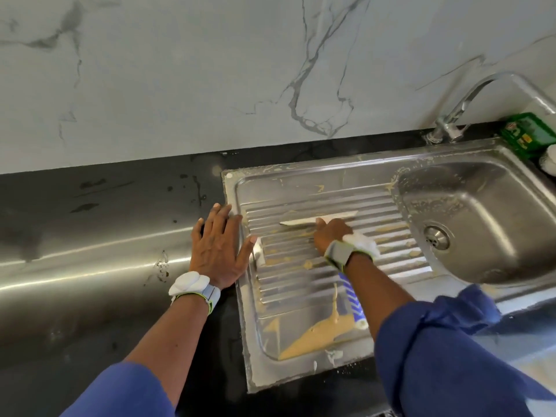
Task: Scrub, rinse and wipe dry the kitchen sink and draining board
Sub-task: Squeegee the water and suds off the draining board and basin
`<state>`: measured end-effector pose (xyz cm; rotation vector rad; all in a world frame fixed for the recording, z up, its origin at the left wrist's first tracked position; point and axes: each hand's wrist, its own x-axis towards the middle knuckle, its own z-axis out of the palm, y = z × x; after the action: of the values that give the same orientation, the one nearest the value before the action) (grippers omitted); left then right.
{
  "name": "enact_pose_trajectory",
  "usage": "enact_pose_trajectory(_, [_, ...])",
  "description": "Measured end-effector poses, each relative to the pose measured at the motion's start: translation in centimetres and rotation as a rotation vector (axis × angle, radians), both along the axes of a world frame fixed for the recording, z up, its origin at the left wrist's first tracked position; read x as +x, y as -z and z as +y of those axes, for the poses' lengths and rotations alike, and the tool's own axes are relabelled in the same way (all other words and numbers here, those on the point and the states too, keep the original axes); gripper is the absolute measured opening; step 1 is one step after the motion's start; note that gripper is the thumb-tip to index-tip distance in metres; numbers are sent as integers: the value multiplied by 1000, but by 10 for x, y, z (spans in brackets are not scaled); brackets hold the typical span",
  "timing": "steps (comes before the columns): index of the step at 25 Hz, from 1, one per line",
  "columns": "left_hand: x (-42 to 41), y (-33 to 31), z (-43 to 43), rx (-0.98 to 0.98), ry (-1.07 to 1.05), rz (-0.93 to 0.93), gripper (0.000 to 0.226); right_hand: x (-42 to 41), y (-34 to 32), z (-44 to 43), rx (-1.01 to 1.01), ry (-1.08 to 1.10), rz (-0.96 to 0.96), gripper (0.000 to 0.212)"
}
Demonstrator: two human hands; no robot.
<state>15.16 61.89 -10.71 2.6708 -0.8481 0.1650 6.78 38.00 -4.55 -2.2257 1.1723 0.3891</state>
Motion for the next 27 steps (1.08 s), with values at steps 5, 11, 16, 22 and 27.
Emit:
enact_pose_trajectory(5, [-4, -3, -5, 88, -11, 32, 70, -71, -8, 47, -38, 13, 66, 58])
enact_pose_trajectory(11, [-5, -3, -6, 58, -40, 18, 67, -126, -11, 51, 295, 140, 9, 55])
enact_pose_trajectory(16, [-13, -5, -8, 20, -102, 14, 67, -38, -28, -30, 443, 367, -305, 34])
enact_pose_trajectory(22, [-14, -3, -6, 39, -137, 13, 70, -6, -15, -69, 415, 298, -282, 33])
enact_pose_trajectory(27, [-12, -1, -6, -9, -135, 35, 68, -46, 23, -74, 193, 144, -48, 69])
